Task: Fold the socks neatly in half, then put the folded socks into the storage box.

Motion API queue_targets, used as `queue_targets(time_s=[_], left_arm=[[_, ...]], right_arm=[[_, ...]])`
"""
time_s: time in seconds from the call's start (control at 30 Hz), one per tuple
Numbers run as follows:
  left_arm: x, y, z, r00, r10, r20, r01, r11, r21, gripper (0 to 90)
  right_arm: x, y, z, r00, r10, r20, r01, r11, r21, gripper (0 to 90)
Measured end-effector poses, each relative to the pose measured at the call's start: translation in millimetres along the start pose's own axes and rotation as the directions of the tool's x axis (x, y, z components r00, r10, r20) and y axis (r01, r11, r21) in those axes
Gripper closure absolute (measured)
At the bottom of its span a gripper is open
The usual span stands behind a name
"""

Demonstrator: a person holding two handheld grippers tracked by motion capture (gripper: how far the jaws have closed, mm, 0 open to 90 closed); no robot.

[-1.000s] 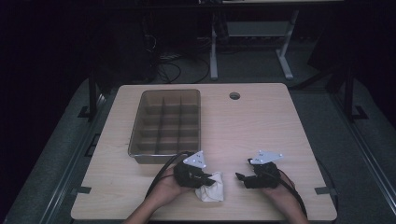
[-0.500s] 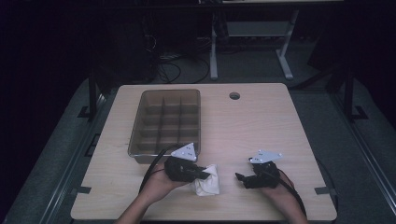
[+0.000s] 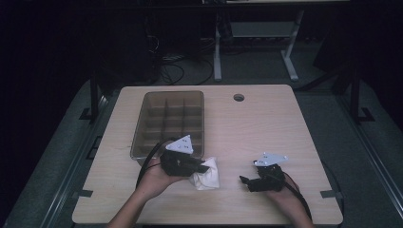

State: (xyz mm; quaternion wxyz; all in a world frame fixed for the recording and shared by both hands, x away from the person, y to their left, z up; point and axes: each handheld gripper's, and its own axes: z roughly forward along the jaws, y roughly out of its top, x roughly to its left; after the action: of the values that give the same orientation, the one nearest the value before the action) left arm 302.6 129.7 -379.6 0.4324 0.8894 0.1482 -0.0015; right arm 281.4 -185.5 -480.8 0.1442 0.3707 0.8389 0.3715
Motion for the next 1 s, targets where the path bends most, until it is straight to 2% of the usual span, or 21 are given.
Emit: queue_targets(time_s=[0.5, 1.0], left_arm=[[18.3, 5.8, -15.1, 0.9992, -0.020, -0.036, 0.020, 0.9998, 0.002, 80.9], [48.1, 10.3, -42.6, 0.9942, -0.039, -0.100, 0.040, 0.9992, 0.004, 80.9]], right_arm=[[0.0, 0.0, 0.0, 1.0000, 0.000, 0.000, 0.000, 1.0000, 0.000, 18.8], [-0.2, 0.2, 0.2, 1.0000, -0.002, 0.003, 0.002, 1.0000, -0.001, 18.8]])
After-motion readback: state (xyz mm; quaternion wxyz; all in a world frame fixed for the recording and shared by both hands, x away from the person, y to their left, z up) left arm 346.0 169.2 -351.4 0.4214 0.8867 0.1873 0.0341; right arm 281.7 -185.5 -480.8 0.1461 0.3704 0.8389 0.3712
